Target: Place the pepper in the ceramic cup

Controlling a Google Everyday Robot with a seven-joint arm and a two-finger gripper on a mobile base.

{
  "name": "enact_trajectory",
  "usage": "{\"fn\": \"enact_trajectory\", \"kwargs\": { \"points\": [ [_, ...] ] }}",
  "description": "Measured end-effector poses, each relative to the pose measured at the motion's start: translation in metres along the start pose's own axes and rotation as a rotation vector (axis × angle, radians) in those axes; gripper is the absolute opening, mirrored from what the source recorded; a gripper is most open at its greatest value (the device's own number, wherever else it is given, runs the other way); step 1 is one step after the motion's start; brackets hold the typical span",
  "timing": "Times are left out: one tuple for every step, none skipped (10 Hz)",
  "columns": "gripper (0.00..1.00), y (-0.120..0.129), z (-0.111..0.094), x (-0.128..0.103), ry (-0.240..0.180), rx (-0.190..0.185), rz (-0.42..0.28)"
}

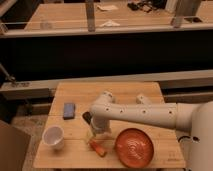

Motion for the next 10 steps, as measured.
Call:
{"fn": "enact_trajectory", "kwargs": {
  "points": [
    [0.8,-0.002,0.004,0.002,0.0,0.002,-0.008],
    [0.8,-0.002,0.005,0.002,0.0,0.003,-0.008],
    [0.8,-0.003,0.007,0.001,-0.001,0.005,-0.006],
    [0.8,-0.003,0.008,0.0,0.0,0.011,0.001],
    [0.8,0.002,0.009,-0.004,-0.003,0.013,0.012],
    [0.8,0.007,0.011,-0.006,-0.003,0.013,0.013],
    [0.8,0.005,0.014,-0.004,-0.004,0.016,0.005],
    [0.8,0.006,0.016,-0.003,-0.004,0.018,0.002],
    [0.8,0.007,0.016,-0.003,-0.003,0.02,0.004],
    [0.8,0.008,0.017,-0.004,-0.003,0.024,0.006]
  ]
}}
